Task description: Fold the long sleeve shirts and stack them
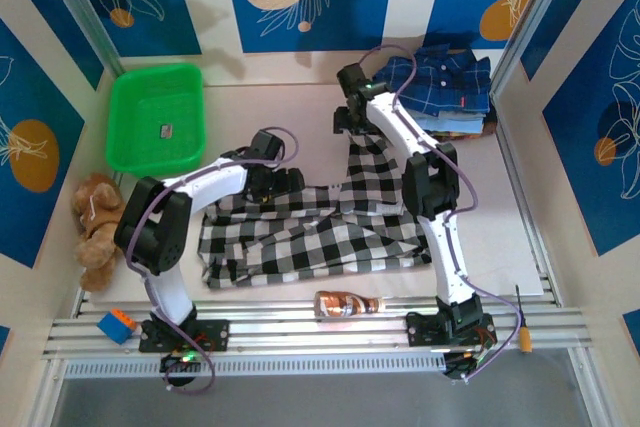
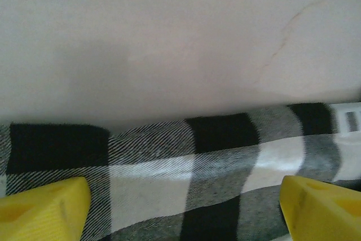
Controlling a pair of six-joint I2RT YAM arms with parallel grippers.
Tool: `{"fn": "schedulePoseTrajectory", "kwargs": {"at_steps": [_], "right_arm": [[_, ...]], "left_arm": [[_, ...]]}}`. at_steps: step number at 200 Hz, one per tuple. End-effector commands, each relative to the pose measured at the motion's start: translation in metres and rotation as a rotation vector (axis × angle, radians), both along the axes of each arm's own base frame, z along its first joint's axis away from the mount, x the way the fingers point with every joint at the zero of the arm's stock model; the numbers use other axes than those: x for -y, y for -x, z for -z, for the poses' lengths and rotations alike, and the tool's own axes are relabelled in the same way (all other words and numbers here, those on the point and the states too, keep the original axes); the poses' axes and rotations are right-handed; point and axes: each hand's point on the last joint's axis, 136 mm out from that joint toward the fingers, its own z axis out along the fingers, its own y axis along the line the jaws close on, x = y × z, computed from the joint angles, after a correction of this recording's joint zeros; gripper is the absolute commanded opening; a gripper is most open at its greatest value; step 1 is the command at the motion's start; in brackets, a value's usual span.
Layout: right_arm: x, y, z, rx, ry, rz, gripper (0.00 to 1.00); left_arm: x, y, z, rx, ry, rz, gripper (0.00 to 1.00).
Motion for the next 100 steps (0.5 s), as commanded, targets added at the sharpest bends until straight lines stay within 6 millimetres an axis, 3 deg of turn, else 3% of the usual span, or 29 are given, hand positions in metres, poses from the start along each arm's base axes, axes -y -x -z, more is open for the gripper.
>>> {"fn": "schedulePoseTrajectory", "kwargs": {"at_steps": [1, 59, 100], "right_arm": [[0.01, -0.007, 0.018, -0.007, 0.058, 0.063, 0.69], [0.021, -0.03, 0.048, 0.019, 0.133, 0.118, 0.68], [0.016, -0.035, 0.069, -0.014, 0.076, 0.134, 0.58]], "left_arm": [[-0.004, 0.011, 0.024, -0.046, -0.013, -0.021, 0.87], [-0.019, 0.029, 0.06, -0.119, -0.061, -0.049, 0.86], [-0.031, 0.025, 0.07, -0.142, -0.077, -0.078, 0.86]]}}
